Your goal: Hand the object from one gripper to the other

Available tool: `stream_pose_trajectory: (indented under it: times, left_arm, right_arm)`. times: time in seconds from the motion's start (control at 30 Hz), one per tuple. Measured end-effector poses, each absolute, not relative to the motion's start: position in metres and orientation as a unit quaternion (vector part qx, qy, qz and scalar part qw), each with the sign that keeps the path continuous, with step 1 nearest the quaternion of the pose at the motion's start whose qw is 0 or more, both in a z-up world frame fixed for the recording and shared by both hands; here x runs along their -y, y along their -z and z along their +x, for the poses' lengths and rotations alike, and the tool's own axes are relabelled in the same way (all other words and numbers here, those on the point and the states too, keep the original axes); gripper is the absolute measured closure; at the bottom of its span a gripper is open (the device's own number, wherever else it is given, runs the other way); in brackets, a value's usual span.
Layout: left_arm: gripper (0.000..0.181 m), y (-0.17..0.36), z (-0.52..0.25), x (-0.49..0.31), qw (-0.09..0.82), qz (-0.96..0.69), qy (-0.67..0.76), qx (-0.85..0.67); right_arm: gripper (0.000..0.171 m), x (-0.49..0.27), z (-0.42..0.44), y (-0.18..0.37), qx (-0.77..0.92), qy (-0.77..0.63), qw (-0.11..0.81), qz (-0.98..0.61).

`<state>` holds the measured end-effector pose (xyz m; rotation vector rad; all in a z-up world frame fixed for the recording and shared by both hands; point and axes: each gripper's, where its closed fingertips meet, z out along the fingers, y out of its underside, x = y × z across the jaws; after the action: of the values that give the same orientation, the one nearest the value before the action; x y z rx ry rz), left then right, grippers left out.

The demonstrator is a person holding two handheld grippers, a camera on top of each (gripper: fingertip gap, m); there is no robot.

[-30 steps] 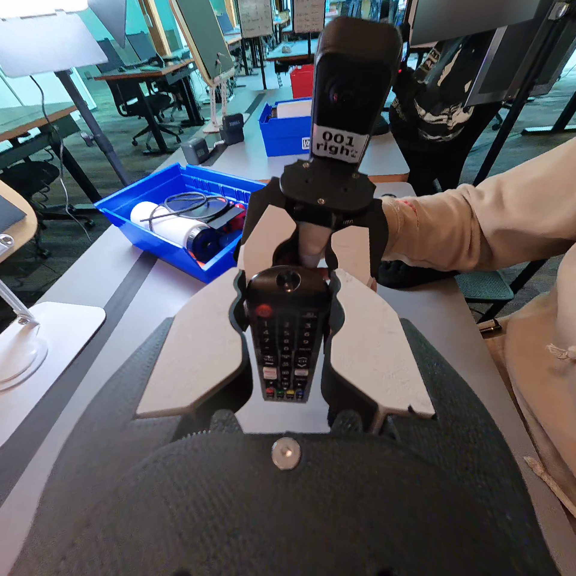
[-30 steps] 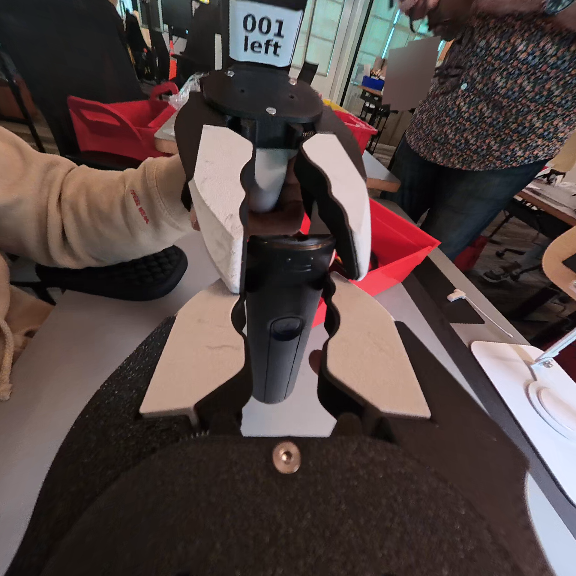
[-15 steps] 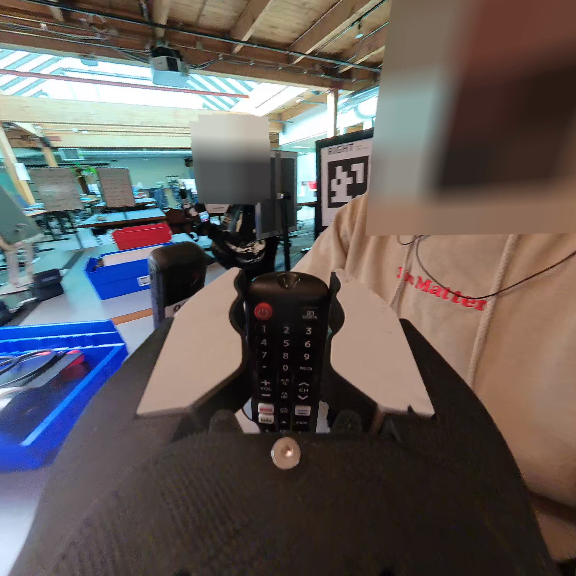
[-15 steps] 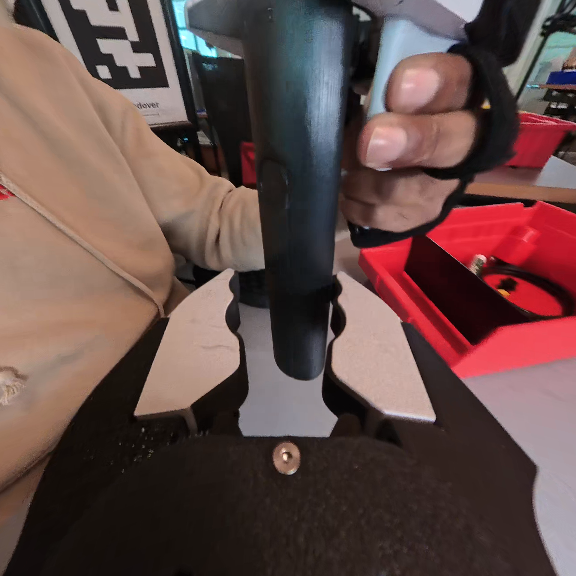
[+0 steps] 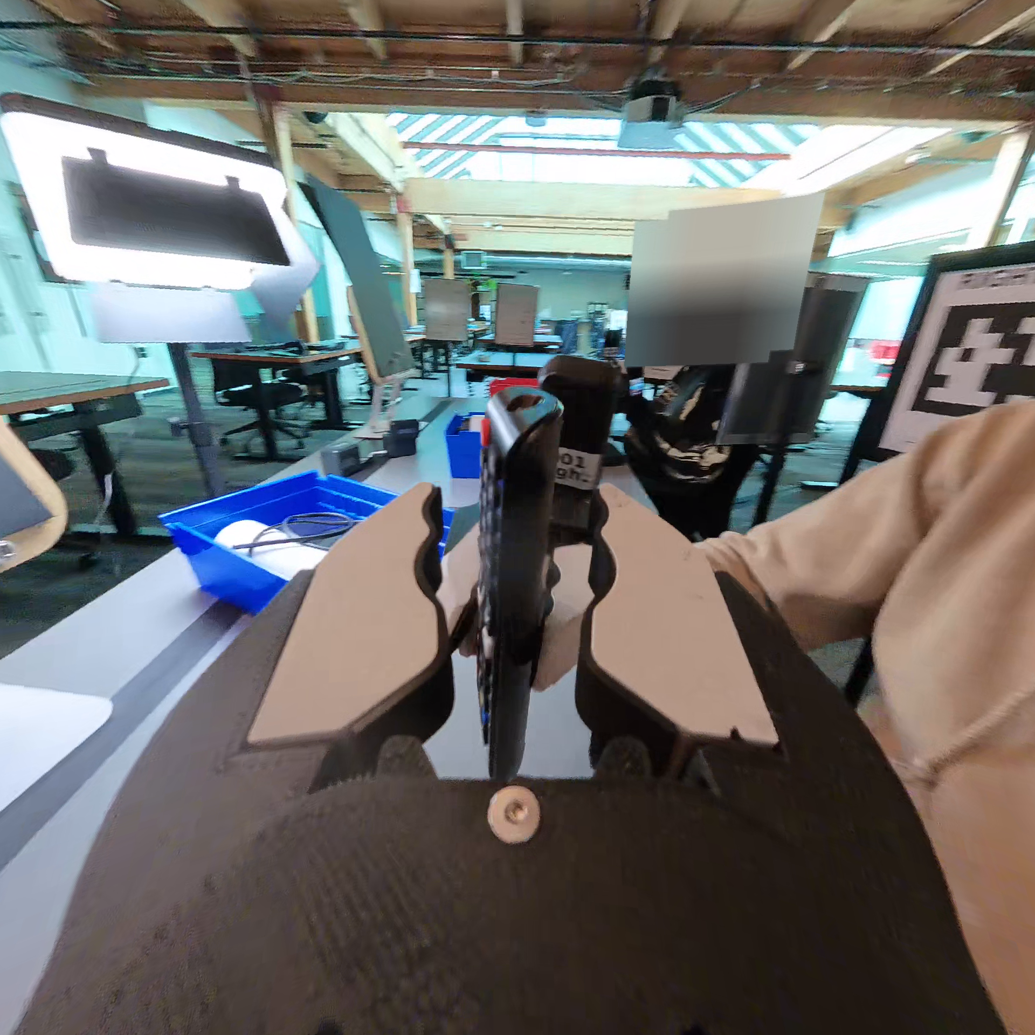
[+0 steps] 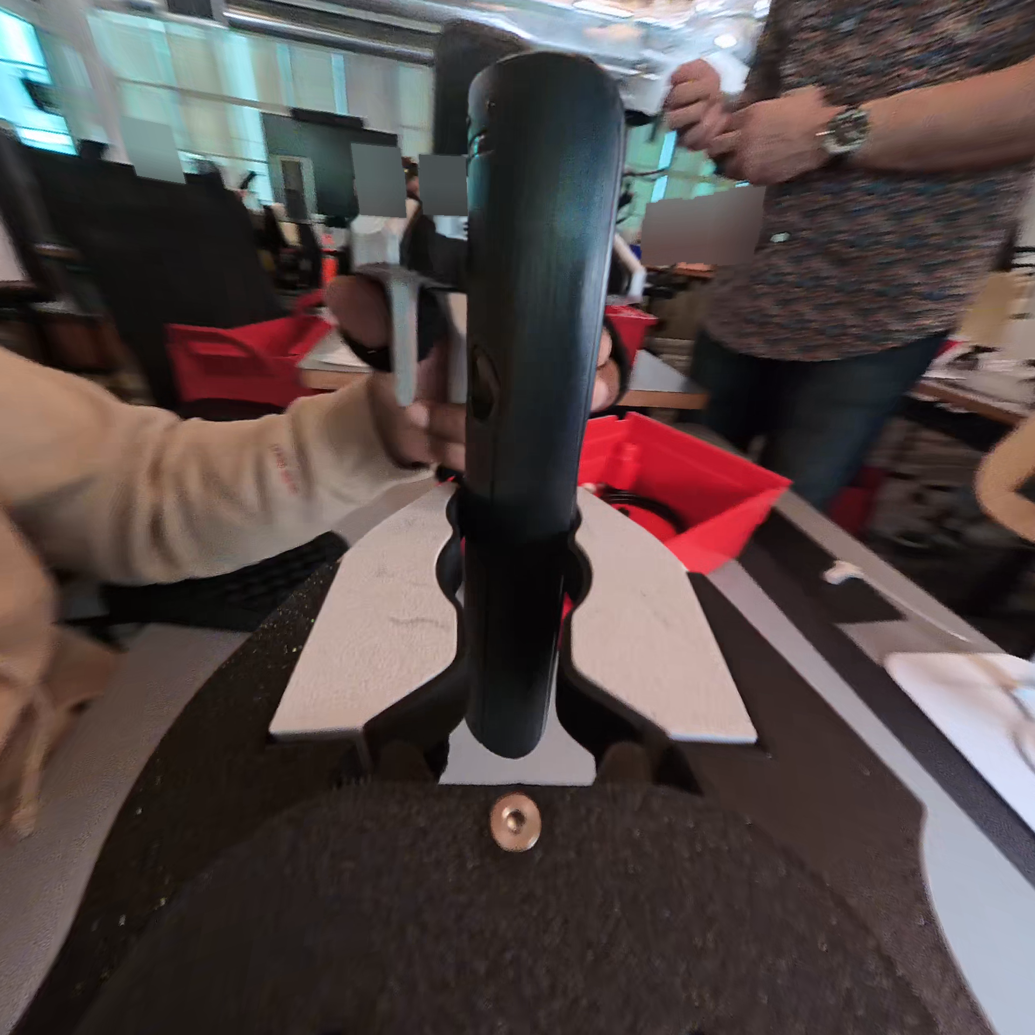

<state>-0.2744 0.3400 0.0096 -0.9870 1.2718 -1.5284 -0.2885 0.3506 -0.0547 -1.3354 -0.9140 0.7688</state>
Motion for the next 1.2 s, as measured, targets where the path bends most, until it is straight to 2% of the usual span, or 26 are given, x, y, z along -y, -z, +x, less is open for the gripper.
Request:
stream_pose_trajectory:
  times: [0.03,0.1,0.17,0.27,0.37,0.43,0.47,0.57,0.67,0.8,0.9,0.97,1.0,1.1,1.2]
  left_arm:
    - [0.135,-0.008,-0.270,-0.341,0.453,-0.406,0.607,-0.511]
    - [0.156,-0.001,-0.264,-0.345,0.476,-0.419,0.571,-0.520]
    - [0.156,0.001,-0.264,-0.346,0.483,-0.422,0.552,-0.533]
    - [0.156,0.002,-0.269,-0.339,0.445,-0.428,0.560,-0.553]
    - [0.156,0.015,-0.266,-0.329,0.400,-0.442,0.553,-0.583]
    - [0.156,0.022,-0.260,-0.324,0.386,-0.441,0.554,-0.592]
    - [0.156,0.026,-0.257,-0.323,0.381,-0.444,0.551,-0.595]
    - [0.155,0.023,-0.257,-0.331,0.404,-0.447,0.552,-0.577]
    - [0.133,0.017,-0.266,-0.331,0.381,-0.439,0.582,-0.569]
    - [0.127,0.043,-0.266,-0.335,0.345,-0.444,0.576,-0.593]
    - [0.140,0.062,-0.246,-0.330,0.337,-0.446,0.571,-0.601]
    - [0.155,0.062,-0.241,-0.333,0.361,-0.446,0.558,-0.600]
    - [0.156,0.060,-0.243,-0.333,0.366,-0.441,0.559,-0.599]
    - [0.158,0.047,-0.250,-0.336,0.364,-0.442,0.573,-0.586]
    - [0.158,0.029,-0.259,-0.338,0.379,-0.425,0.602,-0.560]
  right_arm:
    - [0.138,-0.357,-0.288,0.056,0.383,-0.315,0.635,-0.592]
    - [0.139,-0.366,-0.293,0.066,0.376,-0.269,0.638,-0.616]
    - [0.138,-0.370,-0.295,0.070,0.367,-0.249,0.646,-0.621]
    - [0.140,-0.358,-0.300,0.067,0.399,-0.291,0.624,-0.605]
    - [0.125,-0.344,-0.297,0.057,0.427,-0.322,0.612,-0.583]
    - [0.127,-0.340,-0.297,0.057,0.433,-0.328,0.608,-0.579]
    - [0.134,-0.341,-0.297,0.058,0.432,-0.324,0.609,-0.581]
    - [0.144,-0.347,-0.292,0.059,0.422,-0.314,0.615,-0.587]
    - [0.147,-0.346,-0.286,0.044,0.398,-0.348,0.624,-0.575]
    - [0.148,-0.343,-0.267,0.020,0.363,-0.381,0.650,-0.548]
    - [0.147,-0.340,-0.266,0.010,0.341,-0.413,0.662,-0.525]
    - [0.147,-0.342,-0.268,0.013,0.345,-0.399,0.662,-0.532]
    - [0.148,-0.343,-0.266,0.012,0.342,-0.392,0.667,-0.533]
    - [0.140,-0.347,-0.255,0.005,0.330,-0.394,0.669,-0.537]
    - [0.122,-0.351,-0.247,0.014,0.346,-0.386,0.651,-0.555]
